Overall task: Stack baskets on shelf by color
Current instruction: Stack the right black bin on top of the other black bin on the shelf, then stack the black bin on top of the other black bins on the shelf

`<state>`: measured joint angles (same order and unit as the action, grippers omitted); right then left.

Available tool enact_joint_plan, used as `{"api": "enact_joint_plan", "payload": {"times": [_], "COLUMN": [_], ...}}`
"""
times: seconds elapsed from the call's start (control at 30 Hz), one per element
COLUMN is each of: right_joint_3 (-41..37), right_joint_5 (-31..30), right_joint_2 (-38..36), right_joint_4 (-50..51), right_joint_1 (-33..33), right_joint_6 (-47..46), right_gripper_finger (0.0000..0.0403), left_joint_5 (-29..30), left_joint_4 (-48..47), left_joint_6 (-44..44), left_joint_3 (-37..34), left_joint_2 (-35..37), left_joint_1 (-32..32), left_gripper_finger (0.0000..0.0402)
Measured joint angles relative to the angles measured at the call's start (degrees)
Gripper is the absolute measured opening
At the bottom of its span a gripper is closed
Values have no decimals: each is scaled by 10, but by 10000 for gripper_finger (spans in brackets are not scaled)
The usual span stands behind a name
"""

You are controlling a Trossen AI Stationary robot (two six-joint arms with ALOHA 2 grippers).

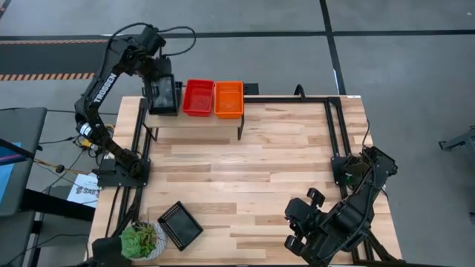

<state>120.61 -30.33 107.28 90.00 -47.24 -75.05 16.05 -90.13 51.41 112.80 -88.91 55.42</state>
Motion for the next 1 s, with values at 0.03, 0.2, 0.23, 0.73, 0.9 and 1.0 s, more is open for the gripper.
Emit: {"api": "enact_joint_plan", "payload": {"times": [0.03,0.2,0.23,0.73,0.9,1.0], "right_joint_3": [0,0,0,0,0,0], "right_joint_5": [0,0,0,0,0,0], "right_joint_2": [0,0,0,0,0,0], "right_joint_4": [0,0,0,0,0,0], "right_joint_1": [0,0,0,0,0,0], "right_joint_6": [0,1,1,5,5,5], "right_gripper_finger": [69,69,69,69,69,69], "left_joint_5": [12,29,26,7,7,7], "left_joint_4": [0,1,1,1,1,1], "left_joint_6": [0,-5,-4,-2,-3,-4], "left_joint_3": [-9,-21,-20,-20,-20,-20], "left_joint_2": [0,2,3,9,9,9], "left_joint_1": [0,0,-1,-1,-1,-1], "left_gripper_finger": [0,0,0,23,67,99]}}
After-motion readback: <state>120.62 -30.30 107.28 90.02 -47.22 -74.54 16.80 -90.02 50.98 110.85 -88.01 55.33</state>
